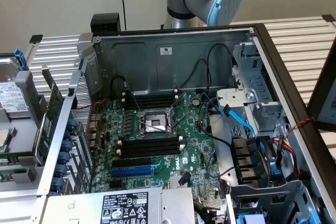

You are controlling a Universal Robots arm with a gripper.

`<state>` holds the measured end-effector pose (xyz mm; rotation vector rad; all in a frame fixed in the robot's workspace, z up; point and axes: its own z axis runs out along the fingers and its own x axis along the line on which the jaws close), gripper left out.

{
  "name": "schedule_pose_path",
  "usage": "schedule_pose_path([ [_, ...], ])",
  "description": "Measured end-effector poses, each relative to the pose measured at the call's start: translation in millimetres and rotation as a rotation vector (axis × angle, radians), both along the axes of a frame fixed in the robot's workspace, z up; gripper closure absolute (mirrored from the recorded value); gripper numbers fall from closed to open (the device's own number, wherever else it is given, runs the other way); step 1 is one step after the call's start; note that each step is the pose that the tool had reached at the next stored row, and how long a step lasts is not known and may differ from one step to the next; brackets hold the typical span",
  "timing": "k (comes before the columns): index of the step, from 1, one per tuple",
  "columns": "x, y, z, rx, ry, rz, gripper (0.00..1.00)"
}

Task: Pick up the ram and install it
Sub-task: 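Pick up the ram and move it above insertion slot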

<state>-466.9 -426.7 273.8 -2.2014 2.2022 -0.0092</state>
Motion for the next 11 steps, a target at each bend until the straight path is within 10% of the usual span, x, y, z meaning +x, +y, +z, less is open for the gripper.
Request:
schedule_pose_path([
  [11,0.1,-0.6,-20.0,0.0,0.0001,0.0,0.58],
])
